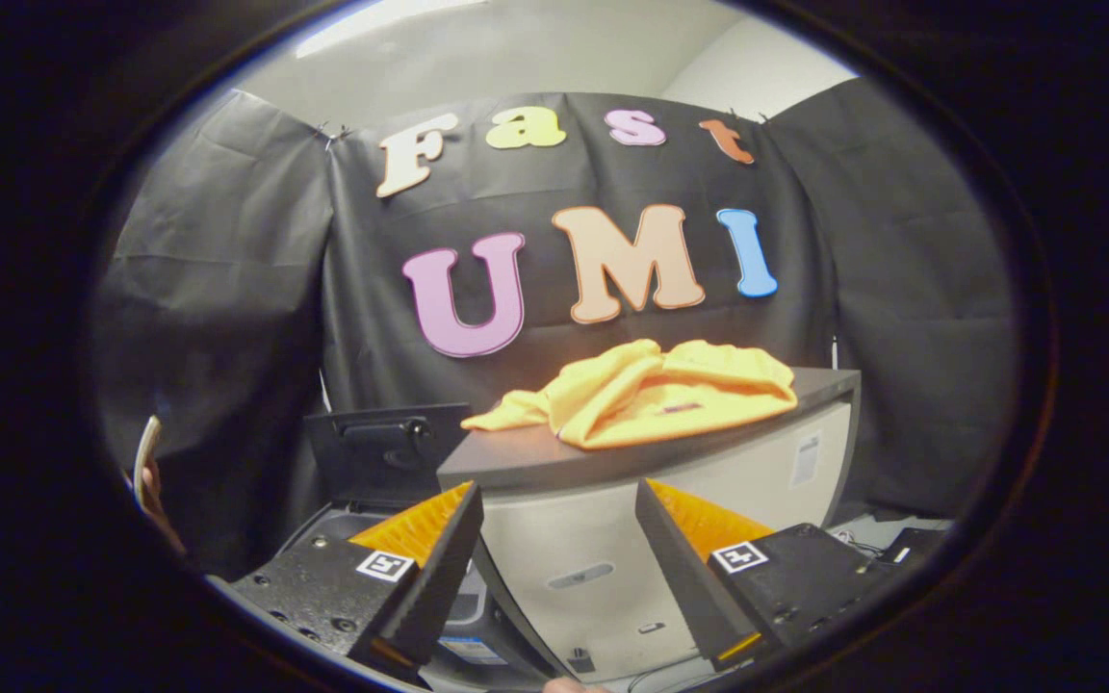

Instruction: Put the clothes into the washing machine and then close the washing machine lid.

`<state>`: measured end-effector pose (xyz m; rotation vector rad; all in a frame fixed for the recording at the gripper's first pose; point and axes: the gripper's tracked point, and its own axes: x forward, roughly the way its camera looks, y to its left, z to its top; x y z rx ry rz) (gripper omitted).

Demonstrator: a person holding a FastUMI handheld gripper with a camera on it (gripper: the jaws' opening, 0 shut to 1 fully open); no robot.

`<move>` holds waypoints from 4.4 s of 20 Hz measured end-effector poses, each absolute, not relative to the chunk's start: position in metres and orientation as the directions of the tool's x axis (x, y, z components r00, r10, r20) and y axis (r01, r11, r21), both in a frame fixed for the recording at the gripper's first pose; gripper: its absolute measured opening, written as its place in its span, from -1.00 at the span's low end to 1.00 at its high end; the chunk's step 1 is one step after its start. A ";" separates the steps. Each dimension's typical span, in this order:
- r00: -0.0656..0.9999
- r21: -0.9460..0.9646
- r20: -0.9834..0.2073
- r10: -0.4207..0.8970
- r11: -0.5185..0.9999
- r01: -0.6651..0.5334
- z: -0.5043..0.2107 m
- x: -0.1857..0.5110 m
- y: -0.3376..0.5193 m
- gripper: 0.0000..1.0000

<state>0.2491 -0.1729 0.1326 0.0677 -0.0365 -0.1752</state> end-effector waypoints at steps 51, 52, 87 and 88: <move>0.958 -0.004 -0.080 -0.276 0.961 0.276 0.259 0.390 -0.244 -1.00; 0.960 -0.012 -0.069 -0.270 0.963 0.270 0.268 0.390 -0.238 -1.00; 0.968 0.056 -0.134 0.211 0.977 -0.205 0.307 0.482 0.083 -1.00; 0.965 0.060 -0.138 0.223 0.974 -0.217 0.306 0.484 0.091 -1.00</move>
